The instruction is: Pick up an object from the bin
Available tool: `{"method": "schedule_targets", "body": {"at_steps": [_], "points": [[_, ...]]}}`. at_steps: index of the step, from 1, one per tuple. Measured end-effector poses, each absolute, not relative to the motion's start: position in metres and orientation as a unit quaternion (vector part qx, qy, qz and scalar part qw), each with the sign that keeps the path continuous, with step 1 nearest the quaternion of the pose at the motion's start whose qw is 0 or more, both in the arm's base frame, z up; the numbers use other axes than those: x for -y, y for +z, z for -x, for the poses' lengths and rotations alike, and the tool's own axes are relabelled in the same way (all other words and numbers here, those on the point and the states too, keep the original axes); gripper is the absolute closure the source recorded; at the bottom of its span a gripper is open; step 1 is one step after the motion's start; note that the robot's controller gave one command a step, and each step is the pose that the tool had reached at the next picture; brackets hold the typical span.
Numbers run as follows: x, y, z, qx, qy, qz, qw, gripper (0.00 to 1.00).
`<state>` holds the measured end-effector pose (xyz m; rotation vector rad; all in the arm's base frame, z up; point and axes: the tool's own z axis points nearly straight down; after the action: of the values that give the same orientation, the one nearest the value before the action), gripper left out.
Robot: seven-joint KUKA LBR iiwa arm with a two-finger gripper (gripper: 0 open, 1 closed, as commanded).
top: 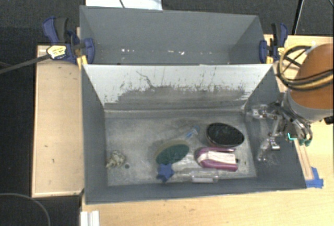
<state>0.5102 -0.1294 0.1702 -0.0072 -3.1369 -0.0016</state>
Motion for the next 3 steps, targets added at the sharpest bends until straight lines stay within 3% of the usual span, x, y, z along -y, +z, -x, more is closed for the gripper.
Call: {"method": "schedule_targets", "body": {"at_steps": [1, 2, 3], "points": [[0.106, 0.069, -0.52, 0.999, 0.0, 0.032, -0.001, 0.0], [0.08, 0.071, -0.512, 0.999, 0.0, 0.043, -0.001, 0.0], [0.082, 0.072, -0.512, 0.999, 0.0, 0.04, 0.0, 1.0]]}}
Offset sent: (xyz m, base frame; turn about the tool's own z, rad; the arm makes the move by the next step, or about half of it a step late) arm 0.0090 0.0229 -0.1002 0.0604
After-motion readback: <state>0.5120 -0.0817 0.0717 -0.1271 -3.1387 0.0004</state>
